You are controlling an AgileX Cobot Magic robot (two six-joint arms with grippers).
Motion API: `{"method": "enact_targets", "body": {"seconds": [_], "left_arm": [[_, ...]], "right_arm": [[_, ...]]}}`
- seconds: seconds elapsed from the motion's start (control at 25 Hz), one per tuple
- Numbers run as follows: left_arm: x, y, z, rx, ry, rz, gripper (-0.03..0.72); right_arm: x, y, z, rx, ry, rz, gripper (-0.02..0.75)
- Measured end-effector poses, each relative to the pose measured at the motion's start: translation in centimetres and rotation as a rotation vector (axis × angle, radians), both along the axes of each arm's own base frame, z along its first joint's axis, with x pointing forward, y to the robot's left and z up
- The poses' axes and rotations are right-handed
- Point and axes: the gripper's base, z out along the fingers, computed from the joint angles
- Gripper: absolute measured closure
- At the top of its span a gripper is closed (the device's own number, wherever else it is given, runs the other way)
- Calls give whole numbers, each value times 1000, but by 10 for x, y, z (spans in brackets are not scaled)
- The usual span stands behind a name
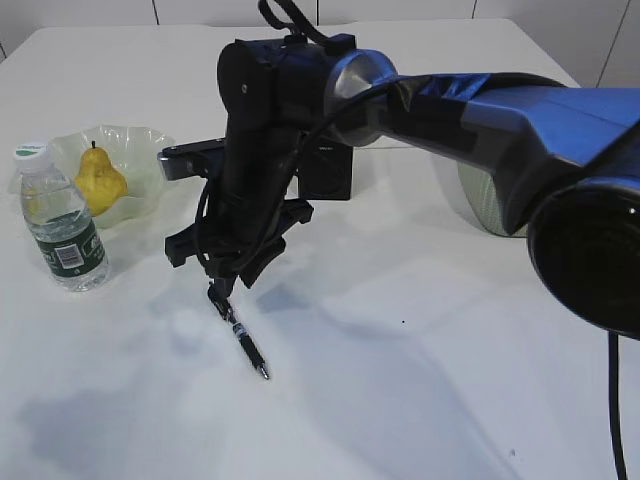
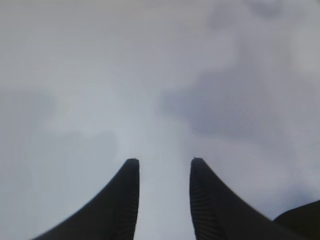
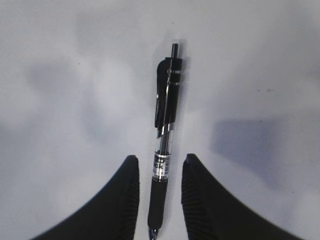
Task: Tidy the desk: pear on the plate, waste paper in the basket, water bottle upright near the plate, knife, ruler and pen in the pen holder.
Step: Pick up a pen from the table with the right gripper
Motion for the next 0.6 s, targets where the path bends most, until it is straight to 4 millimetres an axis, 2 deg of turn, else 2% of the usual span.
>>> {"method": "enact_targets", "body": {"seconds": [0.24,0.44,0.6], "left_arm": [[0,0,0,1,2,0,451],[-1,0,0,2,8,1,451],[-1,0,0,3,9,1,451]], "right_arm": [[-5,9,-3,0,2,20,489],[0,15,-12,5,-6,22,489],[4,18,-8,14,-34,26,490]]}}
